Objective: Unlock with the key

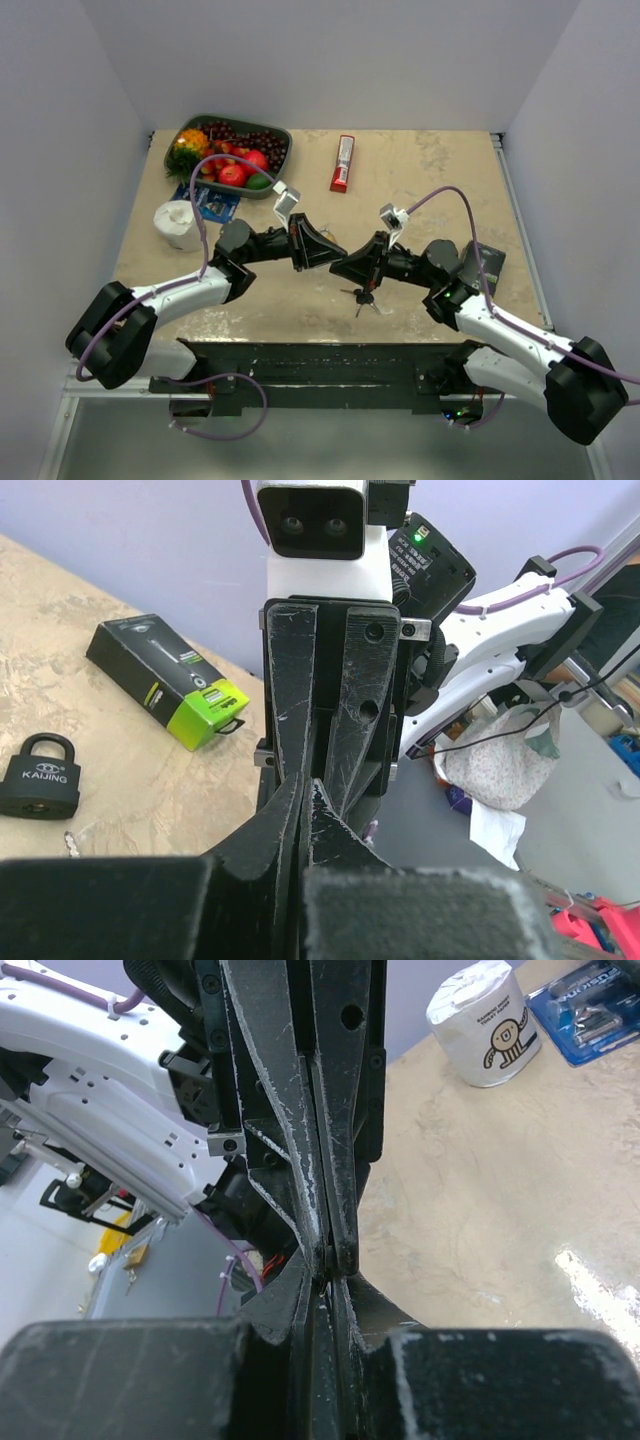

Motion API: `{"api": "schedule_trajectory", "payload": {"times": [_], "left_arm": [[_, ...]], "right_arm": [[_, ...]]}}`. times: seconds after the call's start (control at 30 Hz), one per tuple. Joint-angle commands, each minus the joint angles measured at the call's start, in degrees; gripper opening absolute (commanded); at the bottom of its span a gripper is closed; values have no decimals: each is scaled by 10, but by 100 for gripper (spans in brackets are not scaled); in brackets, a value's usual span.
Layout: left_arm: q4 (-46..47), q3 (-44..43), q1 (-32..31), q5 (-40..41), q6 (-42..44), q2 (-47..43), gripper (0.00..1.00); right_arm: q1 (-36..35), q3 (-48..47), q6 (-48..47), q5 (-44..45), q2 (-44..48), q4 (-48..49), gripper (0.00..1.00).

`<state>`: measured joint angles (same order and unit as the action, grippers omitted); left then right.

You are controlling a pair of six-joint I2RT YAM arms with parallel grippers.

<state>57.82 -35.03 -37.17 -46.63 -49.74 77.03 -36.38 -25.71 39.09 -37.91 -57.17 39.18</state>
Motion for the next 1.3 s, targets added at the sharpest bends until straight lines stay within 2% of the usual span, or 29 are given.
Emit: {"api": "schedule_trajectory", "payload": {"times": [0.0,0.03,0.07,0.1,0.13,0.2,0.23,0.33,0.5,0.57,0.6,0.67,0.73,0.8,1.0,1.2,1.27], "left_arm": [[-5,-11,-1,7,47,-26,0],[-23,-10,-1,14,60,-30,5],[-31,-12,-2,20,67,-33,20],[-39,-13,-2,23,72,-35,30],[-51,-14,-1,29,79,-37,50],[-57,-16,0,38,86,-41,64],[-67,-17,0,47,94,-44,76],[-92,-28,0,71,118,-51,92],[-189,-53,0,151,180,-77,97],[-220,-50,-4,251,212,-107,98],[-243,-44,-9,331,222,-129,98],[-270,-38,-15,404,232,-146,98],[-339,-51,-31,506,242,-152,98],[-390,-55,-40,564,236,-142,98],[-545,-124,-42,610,180,-23,96],[-577,-180,-44,581,156,115,96],[-615,-217,-44,580,157,149,96]], "right_arm": [[1,9,2,35,27,28,0],[0,11,1,40,28,27,0],[1,12,-1,43,30,24,0],[1,15,-4,54,33,19,0],[1,15,-6,58,36,17,0],[1,17,-9,66,38,10,0],[2,18,-12,73,39,7,0],[1,18,-24,92,42,-12,0],[5,3,-53,139,44,-83,0],[10,-3,-60,188,49,-115,0],[12,-9,-65,204,51,-145,0],[19,-14,-70,238,60,-164,0],[23,-18,-79,257,79,-188,0],[24,-26,-88,284,95,-215,0],[24,-65,-116,364,166,-317,0],[24,-93,-139,410,211,-390,0],[24,-96,-138,410,213,-390,0]]}}
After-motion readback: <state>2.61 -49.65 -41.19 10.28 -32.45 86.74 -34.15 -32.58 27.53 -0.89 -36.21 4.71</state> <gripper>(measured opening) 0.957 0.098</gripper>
